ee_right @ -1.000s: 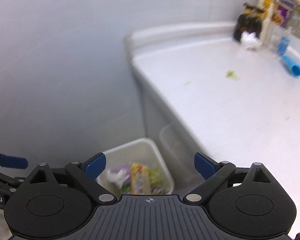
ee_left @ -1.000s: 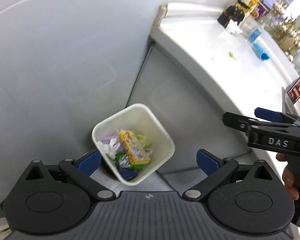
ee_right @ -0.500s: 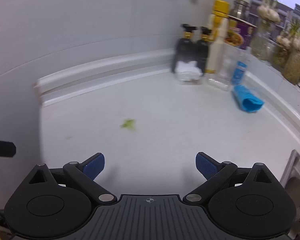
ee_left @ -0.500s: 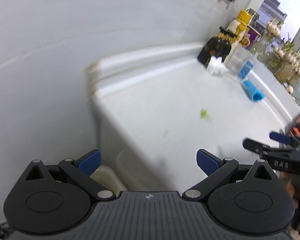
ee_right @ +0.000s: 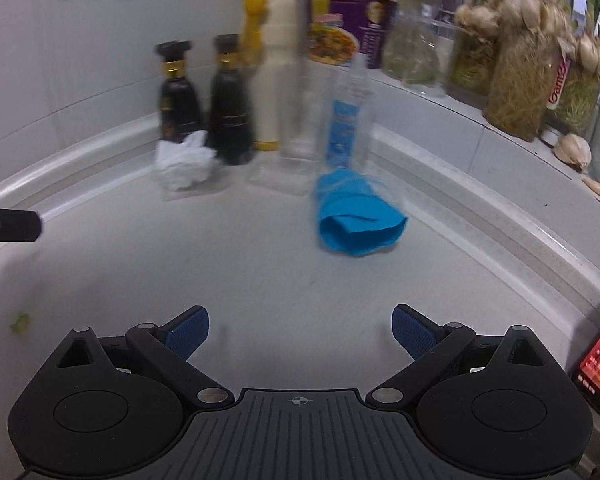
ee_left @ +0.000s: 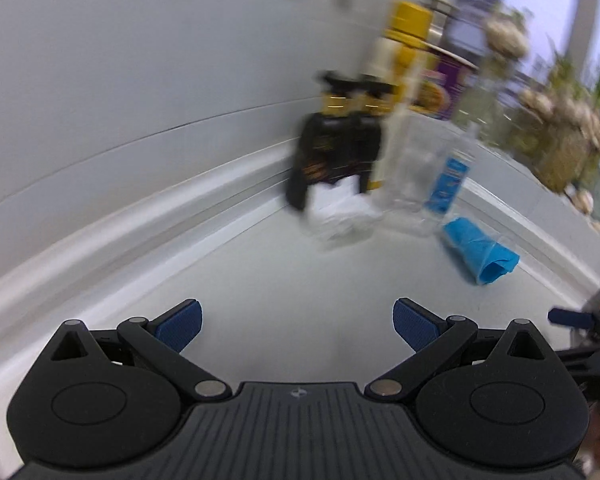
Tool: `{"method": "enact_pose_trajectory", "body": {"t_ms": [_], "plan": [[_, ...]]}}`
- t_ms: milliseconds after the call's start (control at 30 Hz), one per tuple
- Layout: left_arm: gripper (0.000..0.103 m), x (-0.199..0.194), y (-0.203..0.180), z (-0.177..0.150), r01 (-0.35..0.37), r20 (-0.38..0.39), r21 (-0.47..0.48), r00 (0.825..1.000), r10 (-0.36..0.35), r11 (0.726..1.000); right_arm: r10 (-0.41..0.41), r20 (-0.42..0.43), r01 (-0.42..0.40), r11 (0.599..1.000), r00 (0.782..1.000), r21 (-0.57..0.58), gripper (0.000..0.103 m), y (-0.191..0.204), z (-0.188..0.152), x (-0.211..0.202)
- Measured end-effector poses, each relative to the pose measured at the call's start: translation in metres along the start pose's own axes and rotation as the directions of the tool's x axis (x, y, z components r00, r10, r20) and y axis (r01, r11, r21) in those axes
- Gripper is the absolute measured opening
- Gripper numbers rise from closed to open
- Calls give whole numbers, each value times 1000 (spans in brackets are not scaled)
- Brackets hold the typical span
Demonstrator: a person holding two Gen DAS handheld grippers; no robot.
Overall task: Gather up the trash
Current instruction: 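Move both open grippers back to the counter toward the tissue and blue glove, then grasp the white tissue with the left gripper while the right grasps the bagged blue glove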
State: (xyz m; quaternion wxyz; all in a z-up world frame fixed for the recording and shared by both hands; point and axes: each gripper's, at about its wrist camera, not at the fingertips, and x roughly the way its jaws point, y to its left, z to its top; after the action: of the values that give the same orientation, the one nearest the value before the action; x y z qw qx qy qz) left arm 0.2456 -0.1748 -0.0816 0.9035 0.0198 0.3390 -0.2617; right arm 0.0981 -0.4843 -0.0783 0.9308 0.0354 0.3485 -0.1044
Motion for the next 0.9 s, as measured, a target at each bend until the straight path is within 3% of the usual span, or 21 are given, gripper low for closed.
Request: {"method": "enact_pose_trajectory", "body": {"t_ms": [67, 167, 367, 533, 733, 833, 900], "plan": [[102, 23, -5, 5, 48, -1, 70, 999, -48, 996, 5, 8, -5, 1000, 1000, 3, 99, -10, 4, 11], [102, 55, -10, 14, 54, -14, 155, 999, -52, 987, 8, 19, -8, 1000, 1000, -3, 99, -20, 10, 27], [101, 96, -4, 29, 71, -43, 222, 997, -64, 972, 40, 27, -40, 999, 999, 2, 99, -33, 19, 56], [97, 109, 1, 40, 122, -63, 229, 992, -110, 966, 64, 45, -64, 998, 997, 2, 99, -36, 25, 72], [81, 109, -3, 45, 201, -88, 216, 979, -186, 956, 67, 74, -67, 998, 995, 7, 99, -35, 30, 83], [80, 104, -11, 42, 269, -111, 218, 962, -249, 938, 65, 89, -66, 998, 994, 15, 99, -35, 30, 84], [85, 102, -19, 40, 295, -124, 251, 954, -272, 922, 64, 96, -66, 998, 993, 19, 99, -36, 30, 83]]}}
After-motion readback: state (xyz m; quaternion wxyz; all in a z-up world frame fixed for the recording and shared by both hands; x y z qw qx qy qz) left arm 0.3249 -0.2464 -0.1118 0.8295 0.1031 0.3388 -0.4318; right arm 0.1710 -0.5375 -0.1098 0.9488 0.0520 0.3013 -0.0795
